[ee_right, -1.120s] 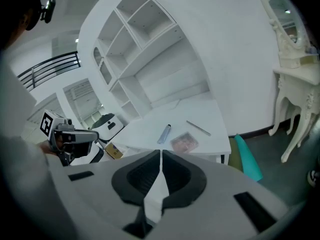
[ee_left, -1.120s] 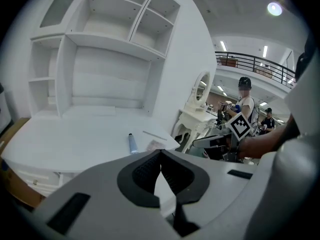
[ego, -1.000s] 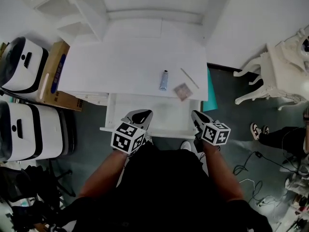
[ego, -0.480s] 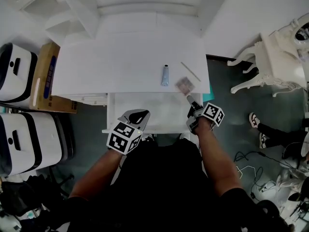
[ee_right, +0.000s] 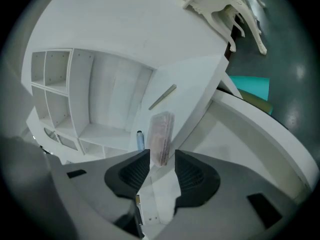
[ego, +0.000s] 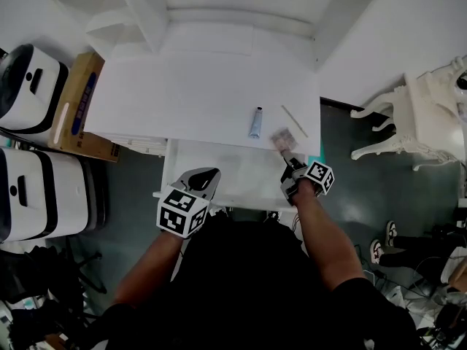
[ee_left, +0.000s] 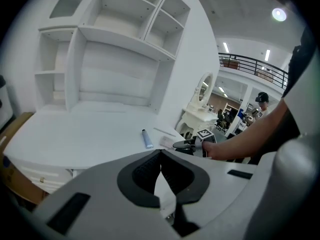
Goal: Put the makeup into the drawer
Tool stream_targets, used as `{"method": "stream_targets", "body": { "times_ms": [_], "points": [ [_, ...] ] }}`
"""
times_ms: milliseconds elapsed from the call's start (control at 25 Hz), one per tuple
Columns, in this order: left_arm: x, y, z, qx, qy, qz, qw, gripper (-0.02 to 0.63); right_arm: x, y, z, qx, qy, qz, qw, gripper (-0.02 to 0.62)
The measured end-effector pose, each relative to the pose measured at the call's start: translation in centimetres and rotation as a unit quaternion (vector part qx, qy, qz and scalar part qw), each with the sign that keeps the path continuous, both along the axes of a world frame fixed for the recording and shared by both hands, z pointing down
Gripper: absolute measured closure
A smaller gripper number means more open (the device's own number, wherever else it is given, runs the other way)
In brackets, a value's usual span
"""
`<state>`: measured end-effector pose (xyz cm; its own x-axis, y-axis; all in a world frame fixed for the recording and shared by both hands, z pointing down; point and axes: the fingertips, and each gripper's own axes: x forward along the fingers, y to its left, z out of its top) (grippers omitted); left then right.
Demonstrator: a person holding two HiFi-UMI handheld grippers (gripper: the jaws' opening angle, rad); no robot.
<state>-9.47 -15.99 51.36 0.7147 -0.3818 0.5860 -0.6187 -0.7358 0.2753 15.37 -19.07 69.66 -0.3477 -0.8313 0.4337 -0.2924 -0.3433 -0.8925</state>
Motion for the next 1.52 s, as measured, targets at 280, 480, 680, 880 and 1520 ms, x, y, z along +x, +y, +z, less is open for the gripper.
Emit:
{"method": "stream_targets", "body": {
  "times_ms": [280,480,680,880,1520],
  "points": [
    [0.9,0.2,-0.3,0.0,0.003,-0.031,0.9995,0.595,-0.8,-0.3,0.6,-0.012,0.0,-0.039,0.999,0.449],
    [1.4,0.2,0.0,-0.002,0.002,-0.039,0.9992,0.595,-0.6,-0.2,0.3,-0.009,-0.015,-0.047,0.999,0.499],
    [2.4,-0.1,-0.2,-0.002,0.006,-0.031,0.9995,0.595,0.0,1.0,-0.2,-0.02,-0.024,-0.047,0.998,0.505],
    [3.7,-0.2,-0.2,-0.001,0.006,-0.013,0.9999,0.595,1.2,2.2,-0.5,-0.014,-0.032,-0.04,0.999,0.512],
    [5.3,0.1,0.5,0.0,-0.002,0.016,0.9999,0.595,2.0,4.4,-4.0,0.032,-0.008,-0.068,0.997,0.535]
  ]
}}
